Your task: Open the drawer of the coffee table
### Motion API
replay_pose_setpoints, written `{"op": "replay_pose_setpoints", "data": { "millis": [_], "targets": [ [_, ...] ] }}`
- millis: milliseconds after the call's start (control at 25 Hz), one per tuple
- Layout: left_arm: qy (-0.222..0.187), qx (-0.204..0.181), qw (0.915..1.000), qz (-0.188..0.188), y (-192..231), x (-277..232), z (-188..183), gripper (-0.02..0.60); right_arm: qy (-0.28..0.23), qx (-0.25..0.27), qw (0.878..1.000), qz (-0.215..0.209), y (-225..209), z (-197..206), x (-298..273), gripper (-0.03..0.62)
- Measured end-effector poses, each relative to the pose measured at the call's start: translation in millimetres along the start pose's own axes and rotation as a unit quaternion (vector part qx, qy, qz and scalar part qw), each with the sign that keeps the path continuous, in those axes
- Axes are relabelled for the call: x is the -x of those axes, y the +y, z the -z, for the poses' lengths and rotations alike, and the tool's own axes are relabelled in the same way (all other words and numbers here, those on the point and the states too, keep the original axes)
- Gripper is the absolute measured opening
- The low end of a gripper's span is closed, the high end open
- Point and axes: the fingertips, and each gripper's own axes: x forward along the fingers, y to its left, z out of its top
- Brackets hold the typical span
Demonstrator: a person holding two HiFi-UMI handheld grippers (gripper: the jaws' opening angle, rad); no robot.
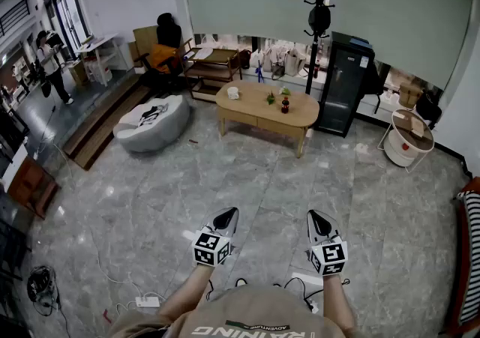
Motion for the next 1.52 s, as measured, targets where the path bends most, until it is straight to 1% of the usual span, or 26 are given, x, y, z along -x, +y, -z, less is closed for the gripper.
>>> {"op": "replay_pose_setpoints", "data": {
  "millis": [160, 400, 520, 720, 880, 1000, 1120, 1240, 1400, 1520],
  "targets": [
    [-0.010, 0.000, 1.0000, 0.001, 1.6, -7.0, -3.5, -0.008, 0.000, 0.006, 1.000, 0.003, -5.2, -3.4, -3.8, -0.002],
    [-0.001, 0.001, 1.0000, 0.006, -0.3, -0.7, 8.3, -0.008, 0.006, 0.010, 1.000, -0.007, 7.3, -3.8, -6.1, -0.002],
    [0.002, 0.003, 1.0000, 0.004, 3.2, 4.2, 12.1, -0.008, 0.005, 0.004, 1.000, -0.009, 11.2, -4.4, -8.5, -0.002],
    [0.001, 0.018, 0.9998, -0.011, 24.5, 18.0, 20.7, -0.008, 0.016, 0.009, 1.000, -0.019, 26.8, -0.3, -19.9, -0.002],
    [0.007, 0.039, 0.9990, -0.022, 45.9, 26.4, 26.3, -0.008, 0.013, -0.008, 0.999, -0.034, 37.7, -3.2, -32.9, -0.002],
    [0.004, 0.035, 0.9991, -0.021, 57.3, 27.7, 24.3, -0.008, 0.019, -0.002, 0.999, -0.032, 42.1, -2.7, -40.1, -0.002],
    [0.006, 0.027, 0.9995, -0.015, 69.6, 22.8, 29.5, -0.008, 0.024, -0.003, 0.999, -0.024, 48.6, 2.2, -45.2, -0.002],
    [0.015, 0.031, 0.9994, 0.000, 73.9, 12.2, 35.6, -0.008, 0.035, -0.005, 0.999, -0.013, 48.8, 10.2, -44.8, -0.002],
    [0.022, 0.035, 0.9988, 0.028, 60.1, -5.4, 34.0, -0.008, 0.064, 0.004, 0.998, -0.004, 31.3, 18.3, -42.4, -0.002],
    [0.025, 0.033, 0.9983, 0.040, 54.8, -27.3, 33.1, -0.008, 0.057, -0.011, 0.998, 0.004, 10.6, 21.3, -51.4, -0.002]
  ]
}}
